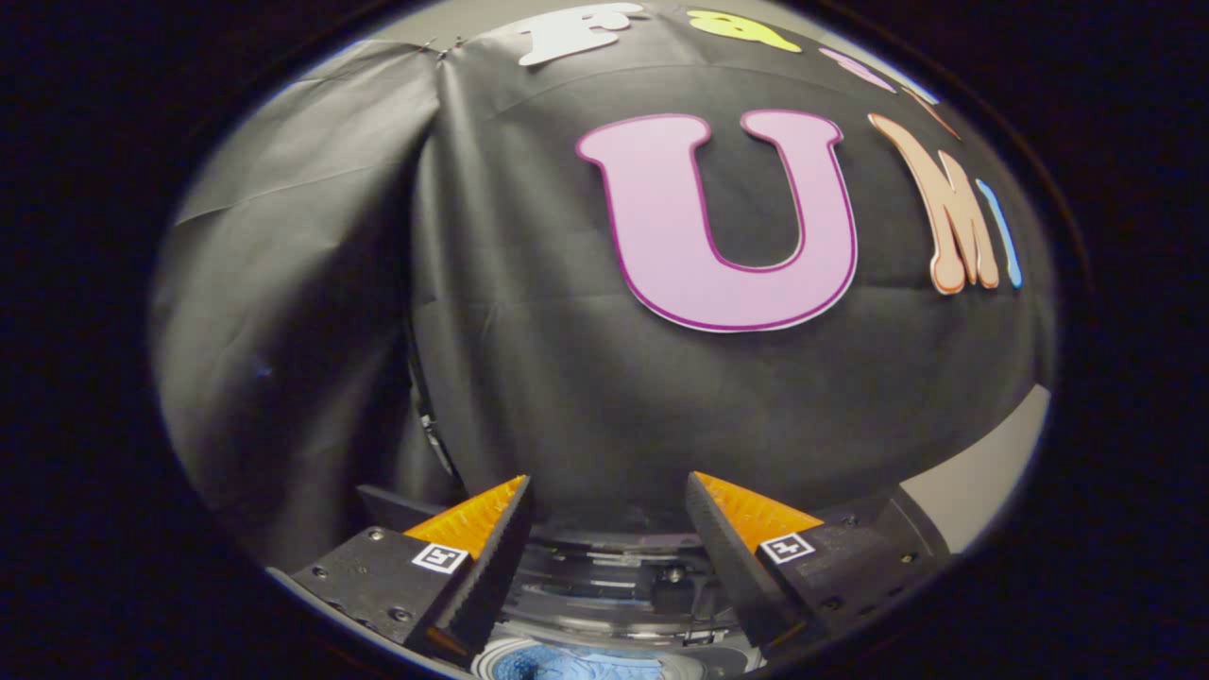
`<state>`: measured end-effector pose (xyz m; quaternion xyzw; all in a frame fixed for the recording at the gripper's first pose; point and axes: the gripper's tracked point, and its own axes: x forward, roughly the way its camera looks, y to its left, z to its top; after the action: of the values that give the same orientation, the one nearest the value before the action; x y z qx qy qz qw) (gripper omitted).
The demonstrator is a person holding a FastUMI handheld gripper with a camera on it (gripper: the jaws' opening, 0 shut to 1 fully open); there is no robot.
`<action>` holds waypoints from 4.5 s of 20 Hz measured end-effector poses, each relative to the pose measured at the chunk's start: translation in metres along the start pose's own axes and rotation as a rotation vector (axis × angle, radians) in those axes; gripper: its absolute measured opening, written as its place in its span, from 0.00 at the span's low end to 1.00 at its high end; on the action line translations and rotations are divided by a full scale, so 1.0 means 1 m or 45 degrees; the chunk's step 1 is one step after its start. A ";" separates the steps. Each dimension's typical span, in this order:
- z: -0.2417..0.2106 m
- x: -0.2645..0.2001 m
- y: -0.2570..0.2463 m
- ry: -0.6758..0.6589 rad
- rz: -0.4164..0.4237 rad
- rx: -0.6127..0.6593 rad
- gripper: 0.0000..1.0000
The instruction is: Put the clothes into the washing machine and then close the washing machine lid.
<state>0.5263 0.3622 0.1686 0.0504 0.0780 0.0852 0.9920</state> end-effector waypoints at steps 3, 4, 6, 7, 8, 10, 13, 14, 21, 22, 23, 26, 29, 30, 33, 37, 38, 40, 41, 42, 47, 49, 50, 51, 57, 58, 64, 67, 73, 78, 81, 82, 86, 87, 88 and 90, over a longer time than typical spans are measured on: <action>-0.011 0.021 -0.002 0.017 -0.018 0.026 0.97; -0.012 0.024 -0.001 -0.009 -0.028 -0.021 0.97; -0.017 0.024 0.001 0.008 -0.039 -0.100 0.96; -0.016 0.025 0.000 0.003 -0.040 -0.094 0.96; -0.017 0.022 -0.001 0.029 -0.038 -0.071 0.97; -0.020 0.021 0.000 0.033 -0.037 -0.094 0.97; -0.019 0.004 0.003 0.028 -0.023 -0.092 0.98; -0.020 -0.002 0.004 0.036 -0.017 -0.088 0.98; -0.038 -0.062 0.014 0.048 0.033 -0.100 0.98; -0.043 -0.073 0.015 0.052 0.038 -0.097 0.98; -0.049 -0.083 0.015 0.056 0.041 -0.094 0.98; -0.064 -0.110 0.022 0.074 0.046 -0.138 0.98; -0.060 -0.135 0.033 0.044 0.080 -0.160 0.97; -0.053 -0.144 0.036 0.024 0.089 -0.162 0.97; -0.038 -0.166 0.037 -0.013 0.096 -0.173 0.97; -0.029 -0.186 0.021 -0.049 0.067 -0.148 0.97; -0.027 -0.191 0.018 -0.051 0.062 -0.139 0.97; -0.024 -0.201 0.012 -0.062 0.056 -0.115 0.97; -0.022 -0.207 0.008 -0.074 0.051 -0.109 0.97; -0.019 -0.213 0.005 -0.084 0.044 -0.110 0.97; -0.003 -0.249 -0.012 -0.125 0.055 -0.085 0.97; 0.007 -0.268 -0.023 -0.149 0.044 -0.098 0.97; 0.011 -0.278 -0.031 -0.153 0.037 -0.107 0.97; 0.014 -0.288 -0.039 -0.160 0.028 -0.113 0.97; 0.012 -0.355 -0.094 -0.194 -0.029 -0.111 0.97; 0.008 -0.364 -0.104 -0.197 -0.038 -0.112 0.97; -0.038 -0.417 -0.168 -0.206 -0.099 -0.048 0.97; -0.045 -0.449 -0.193 -0.249 -0.095 -0.108 0.97; -0.088 -0.499 -0.244 -0.344 -0.093 -0.097 0.97; -0.138 -0.530 -0.277 -0.360 -0.103 -0.037 0.96; -0.159 -0.541 -0.286 -0.387 -0.108 -0.029 0.95; -0.166 -0.543 -0.289 -0.376 -0.116 -0.034 0.95; -0.185 -0.544 -0.288 -0.347 -0.103 -0.023 0.95; -0.189 -0.543 -0.290 -0.338 -0.108 -0.026 0.96; -0.194 -0.542 -0.290 -0.325 -0.111 -0.034 0.96; -0.203 -0.542 -0.285 -0.293 -0.101 -0.043 0.96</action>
<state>0.0117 0.0040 0.0162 0.0401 -0.0359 0.0408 0.9977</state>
